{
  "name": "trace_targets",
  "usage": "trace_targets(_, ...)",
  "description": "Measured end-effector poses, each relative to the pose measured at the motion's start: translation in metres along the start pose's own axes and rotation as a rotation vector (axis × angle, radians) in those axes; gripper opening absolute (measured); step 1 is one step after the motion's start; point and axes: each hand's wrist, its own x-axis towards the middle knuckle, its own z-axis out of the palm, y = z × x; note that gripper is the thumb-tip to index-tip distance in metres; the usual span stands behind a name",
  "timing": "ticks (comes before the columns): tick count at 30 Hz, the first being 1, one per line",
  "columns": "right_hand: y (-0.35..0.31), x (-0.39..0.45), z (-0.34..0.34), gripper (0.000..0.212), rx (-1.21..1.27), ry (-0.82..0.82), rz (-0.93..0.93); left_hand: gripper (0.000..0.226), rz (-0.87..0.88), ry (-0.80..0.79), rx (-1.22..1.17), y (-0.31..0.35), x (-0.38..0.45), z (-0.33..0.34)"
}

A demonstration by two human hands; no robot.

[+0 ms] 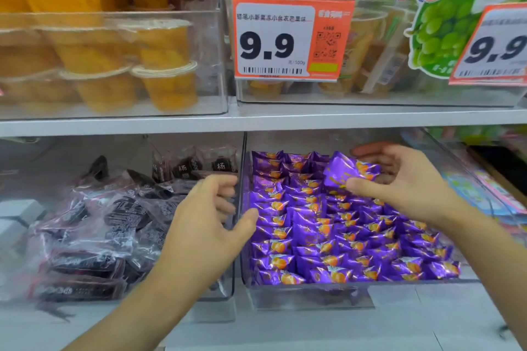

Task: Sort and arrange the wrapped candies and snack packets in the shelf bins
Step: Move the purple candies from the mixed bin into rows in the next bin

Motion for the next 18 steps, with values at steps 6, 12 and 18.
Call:
trace_targets(6,0.050,0.028,-0.006,0.046,-0.278,-0.075,0.075,0.028,-0.074,-0.029,-0.158,-0.005,0.001,0.003)
trace_targets(12,0.049,0.038,0.005,0.043,-0.305,-0.126,0.045,0.030,-0.083,-0.040,-0.158,-0.011,0.003,0.005)
trace_targets(18,0.046,0.030,0.009,0.046,-0.438,-0.202,0.018,0.032,-0.078,-0.058,-0.165,-0.015,0.004,0.004)
